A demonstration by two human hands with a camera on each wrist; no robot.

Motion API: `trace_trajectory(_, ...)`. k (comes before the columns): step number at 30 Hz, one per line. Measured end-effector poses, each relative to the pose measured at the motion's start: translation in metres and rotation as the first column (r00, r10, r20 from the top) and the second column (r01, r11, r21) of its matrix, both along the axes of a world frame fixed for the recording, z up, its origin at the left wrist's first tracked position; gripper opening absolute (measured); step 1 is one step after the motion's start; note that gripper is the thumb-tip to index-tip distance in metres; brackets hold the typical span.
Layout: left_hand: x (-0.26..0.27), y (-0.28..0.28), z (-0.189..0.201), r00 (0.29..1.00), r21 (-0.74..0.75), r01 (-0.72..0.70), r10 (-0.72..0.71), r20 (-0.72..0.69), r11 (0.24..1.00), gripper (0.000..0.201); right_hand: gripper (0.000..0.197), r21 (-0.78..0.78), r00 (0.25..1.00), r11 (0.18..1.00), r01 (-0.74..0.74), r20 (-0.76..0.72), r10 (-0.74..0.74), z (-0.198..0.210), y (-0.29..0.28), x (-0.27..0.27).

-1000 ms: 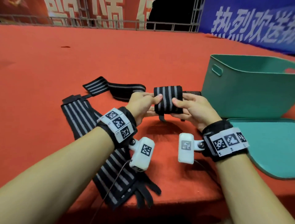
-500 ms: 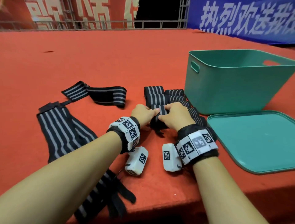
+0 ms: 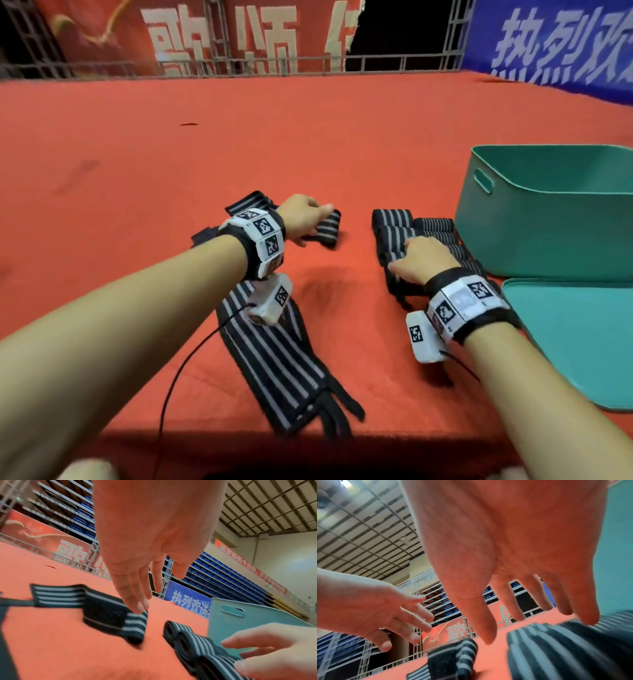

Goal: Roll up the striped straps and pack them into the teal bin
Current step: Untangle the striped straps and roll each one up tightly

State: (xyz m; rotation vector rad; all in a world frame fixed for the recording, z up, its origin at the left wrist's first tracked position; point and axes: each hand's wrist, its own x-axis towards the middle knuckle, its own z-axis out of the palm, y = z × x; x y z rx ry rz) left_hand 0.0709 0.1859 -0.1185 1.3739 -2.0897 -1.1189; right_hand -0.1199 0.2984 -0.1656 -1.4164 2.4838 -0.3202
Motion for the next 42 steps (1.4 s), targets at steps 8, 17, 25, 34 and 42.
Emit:
trace_trajectory(8,0.084,-0.060,0.012,0.989,-0.011,-0.146,0.146,0.028,0.989,0.031,0.042,-0.074,0.918,0.915,-0.396,-0.009,0.396,0.033,-0.105,0.089)
trace_trajectory(17,0.159,-0.100,-0.055,0.953,0.114,-0.300,0.294,0.069,0.947,0.030,0.095,0.088,0.890,0.929,-0.358,-0.269,0.369,-0.022,-0.177,0.100)
trace_trajectory(25,0.172,-0.103,-0.074,0.807,0.238,-0.586,0.585,0.081,0.775,0.068,0.015,-0.001,0.838,0.838,-0.545,-0.034,0.545,-0.001,-0.148,0.097)
trace_trajectory(34,0.155,-0.080,-0.085,0.696,0.193,-0.657,0.684,-0.217,0.729,0.007,0.023,0.444,0.790,0.653,-0.613,0.357,0.499,0.014,-0.061,0.118)
trace_trajectory(42,0.145,-0.056,-0.059,0.747,0.136,-0.491,0.496,-0.442,0.860,0.012,0.078,0.363,0.847,0.776,-0.516,0.353,0.398,0.037,-0.073,0.119)
